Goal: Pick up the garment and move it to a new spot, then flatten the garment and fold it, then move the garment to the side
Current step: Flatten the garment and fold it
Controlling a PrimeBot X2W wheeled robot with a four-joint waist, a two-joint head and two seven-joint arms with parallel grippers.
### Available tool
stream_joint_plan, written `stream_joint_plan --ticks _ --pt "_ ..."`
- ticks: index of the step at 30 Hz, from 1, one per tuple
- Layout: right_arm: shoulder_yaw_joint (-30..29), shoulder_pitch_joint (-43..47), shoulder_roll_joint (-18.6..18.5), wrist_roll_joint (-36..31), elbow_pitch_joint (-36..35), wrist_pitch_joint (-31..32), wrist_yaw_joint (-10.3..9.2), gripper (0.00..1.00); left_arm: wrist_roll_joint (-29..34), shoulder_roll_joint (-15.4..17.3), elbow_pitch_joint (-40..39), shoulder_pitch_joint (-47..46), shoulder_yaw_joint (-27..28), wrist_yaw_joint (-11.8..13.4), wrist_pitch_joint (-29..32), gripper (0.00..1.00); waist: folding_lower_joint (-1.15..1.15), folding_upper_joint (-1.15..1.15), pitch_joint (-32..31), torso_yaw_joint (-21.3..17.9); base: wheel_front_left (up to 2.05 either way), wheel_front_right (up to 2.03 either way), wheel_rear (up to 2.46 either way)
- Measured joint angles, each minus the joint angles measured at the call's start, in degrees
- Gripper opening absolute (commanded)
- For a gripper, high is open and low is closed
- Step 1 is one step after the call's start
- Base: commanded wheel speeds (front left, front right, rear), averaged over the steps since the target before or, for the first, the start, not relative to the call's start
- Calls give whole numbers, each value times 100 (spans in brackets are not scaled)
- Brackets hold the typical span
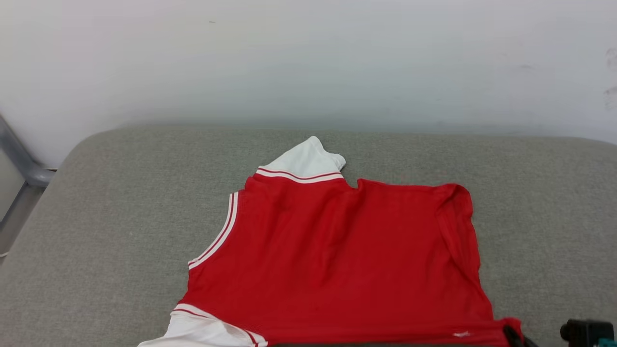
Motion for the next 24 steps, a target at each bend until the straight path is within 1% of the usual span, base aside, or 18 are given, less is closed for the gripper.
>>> stream_joint_plan --ticks 4,8,12,15,20,24 --pt "-200 371 201 -164 -524 342 0 0 -30 127 -396 193 55 105 68 0 0 0 23 40 0 0 0" --pt "-314 372 255 -268 -882 581 -1 0 93 211 -611 1 -4 99 141 0 1 0 116 38 0 0 0" --pt "-312 101 254 -364 -1050 750 -2 0 255 218 -589 -600 -142 -3 183 0 1 0 262 22 0 0 0" --pt "-219 -307 153 -413 -1085 822 -2 0 388 189 -461 -1068 -264 -103 182 0 2 0 428 -36 0 0 0" --pt "-75 -893 -2 -444 -882 834 -2 0 526 47 -27 -1892 -428 -347 136 0 2 0 765 -129 0 0 0" --pt "97 -1262 -25 -435 -553 776 -3 0 525 -76 432 -2329 -493 -539 62 0 3 0 1039 -189 0 0 0"
